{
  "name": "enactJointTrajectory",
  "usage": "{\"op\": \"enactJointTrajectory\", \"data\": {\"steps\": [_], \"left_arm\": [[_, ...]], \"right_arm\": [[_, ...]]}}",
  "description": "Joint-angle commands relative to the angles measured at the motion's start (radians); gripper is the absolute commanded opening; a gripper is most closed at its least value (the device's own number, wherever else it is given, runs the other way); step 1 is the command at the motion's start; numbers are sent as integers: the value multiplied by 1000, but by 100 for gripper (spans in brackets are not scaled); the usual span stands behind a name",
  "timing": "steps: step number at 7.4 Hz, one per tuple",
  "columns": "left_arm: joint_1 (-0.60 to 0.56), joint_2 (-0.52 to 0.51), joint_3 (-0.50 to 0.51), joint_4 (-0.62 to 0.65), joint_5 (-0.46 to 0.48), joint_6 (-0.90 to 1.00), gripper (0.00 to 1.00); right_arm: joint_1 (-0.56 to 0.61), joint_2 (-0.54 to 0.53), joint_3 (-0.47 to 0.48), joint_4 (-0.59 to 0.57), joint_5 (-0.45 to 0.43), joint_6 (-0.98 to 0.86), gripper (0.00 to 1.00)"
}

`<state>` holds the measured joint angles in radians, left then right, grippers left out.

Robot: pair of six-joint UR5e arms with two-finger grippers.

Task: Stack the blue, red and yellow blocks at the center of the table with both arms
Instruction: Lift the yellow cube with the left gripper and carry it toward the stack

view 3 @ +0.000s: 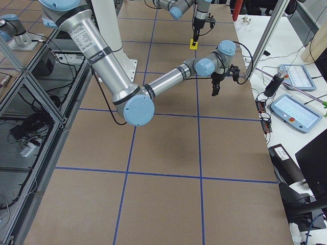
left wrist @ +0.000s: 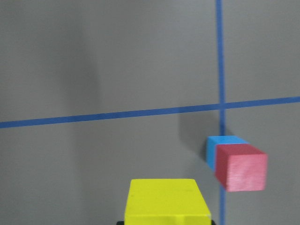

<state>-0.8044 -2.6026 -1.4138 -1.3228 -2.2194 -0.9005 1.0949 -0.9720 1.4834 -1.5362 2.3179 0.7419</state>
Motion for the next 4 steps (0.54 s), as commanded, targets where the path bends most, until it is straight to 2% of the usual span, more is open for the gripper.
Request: {"op": "enactJointTrajectory", "data": {"steps": [1,4], "left_arm": [[36,-86,168,-128,33,-74,0],[79,-102,196,-128,90,-75,0]], "right_arm": [[17,-46,15,-4,3,-112,99],[19,-50,14,-7,3,-108,99]]}}
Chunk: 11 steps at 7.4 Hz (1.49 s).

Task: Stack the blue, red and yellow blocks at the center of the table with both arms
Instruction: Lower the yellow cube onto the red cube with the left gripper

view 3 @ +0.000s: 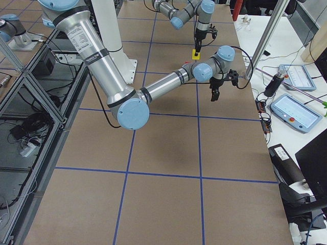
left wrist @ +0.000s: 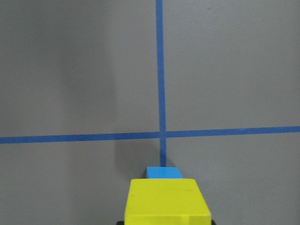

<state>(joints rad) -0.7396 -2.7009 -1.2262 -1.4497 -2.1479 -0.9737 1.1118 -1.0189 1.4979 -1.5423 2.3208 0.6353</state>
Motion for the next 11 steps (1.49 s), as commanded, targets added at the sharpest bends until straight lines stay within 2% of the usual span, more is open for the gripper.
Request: {"op": "enactJointTrajectory", "data": {"steps": [1,4,11], "left_arm": [[14,-2,4,5,20,-2,0],[14,30,-18,11,11,-26,0],[43,33,-22,15,-9,-62,0]], "right_arm": [[0,-3,-1,-1,-1,1,99],[0,0,-1,-1,3,1,99],[-1,0,-8,2,0,1,99]]}}
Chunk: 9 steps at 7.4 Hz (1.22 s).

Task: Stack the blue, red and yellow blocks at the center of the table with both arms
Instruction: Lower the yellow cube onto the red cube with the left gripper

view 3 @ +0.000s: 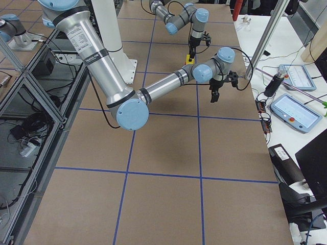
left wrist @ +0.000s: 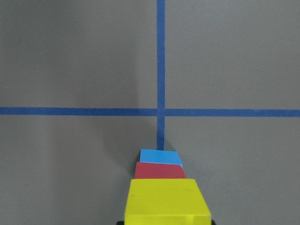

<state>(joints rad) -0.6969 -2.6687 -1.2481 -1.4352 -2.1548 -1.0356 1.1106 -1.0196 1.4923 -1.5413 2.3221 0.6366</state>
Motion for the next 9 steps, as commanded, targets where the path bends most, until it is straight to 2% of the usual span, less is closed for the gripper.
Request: {"op": "enactJointTrajectory", "data": {"steps": [1,9], "left_arm": [[0,1,1,1,-2,0,0],[0,6,-4,1,0,12,0]], "right_arm": [[0,1,-4,1,-1,0,99],[0,1,2,0,0,0,99]]}}
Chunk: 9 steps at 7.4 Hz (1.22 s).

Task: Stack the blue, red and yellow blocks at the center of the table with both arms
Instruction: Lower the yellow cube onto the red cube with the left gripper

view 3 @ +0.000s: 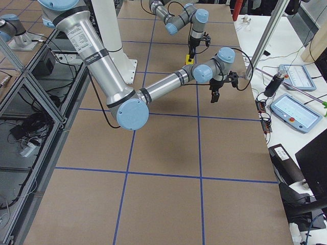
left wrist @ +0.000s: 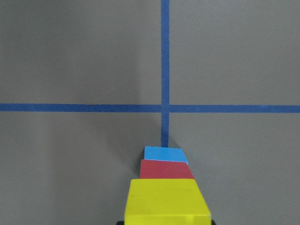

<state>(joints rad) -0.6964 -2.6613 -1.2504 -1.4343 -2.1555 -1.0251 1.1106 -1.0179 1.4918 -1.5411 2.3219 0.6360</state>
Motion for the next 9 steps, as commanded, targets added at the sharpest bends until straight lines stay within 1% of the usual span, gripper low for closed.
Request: {"op": "enactJointTrajectory", "data": {"steps": [1,9], "left_arm": [[0,-2,0,-2,0,10,0],[0,-3,2,6,2,37,0]], "right_arm": [[0,-1,2,-1,1,1,99],[2,-1,2,-1,1,1,99]]}}
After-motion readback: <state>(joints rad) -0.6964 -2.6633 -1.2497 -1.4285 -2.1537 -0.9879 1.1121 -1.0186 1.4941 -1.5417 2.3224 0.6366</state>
